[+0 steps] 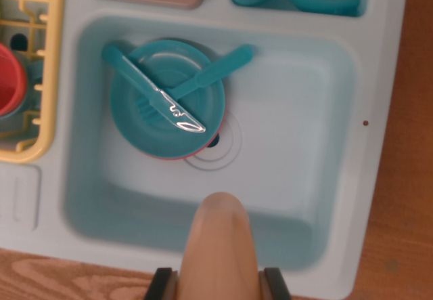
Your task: Pick detergent from the sink
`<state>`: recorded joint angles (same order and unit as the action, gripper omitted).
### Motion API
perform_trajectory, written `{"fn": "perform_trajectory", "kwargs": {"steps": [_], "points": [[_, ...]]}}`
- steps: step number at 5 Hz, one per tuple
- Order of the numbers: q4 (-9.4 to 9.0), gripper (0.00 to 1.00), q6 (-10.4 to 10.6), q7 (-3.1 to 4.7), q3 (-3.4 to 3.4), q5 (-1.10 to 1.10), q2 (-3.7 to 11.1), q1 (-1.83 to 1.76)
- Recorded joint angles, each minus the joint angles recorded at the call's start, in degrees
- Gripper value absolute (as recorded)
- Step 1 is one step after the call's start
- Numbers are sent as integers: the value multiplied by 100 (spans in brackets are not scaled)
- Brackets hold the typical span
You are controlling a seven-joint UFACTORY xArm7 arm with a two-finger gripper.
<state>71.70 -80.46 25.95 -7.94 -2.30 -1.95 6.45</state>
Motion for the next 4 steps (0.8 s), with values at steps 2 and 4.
{"fn": "perform_trajectory", "kwargs": {"steps": [2, 4], "points": [[75, 100, -117, -11, 0, 10, -43, -1], [117, 100, -182, -17, -1, 15, -66, -1]]}}
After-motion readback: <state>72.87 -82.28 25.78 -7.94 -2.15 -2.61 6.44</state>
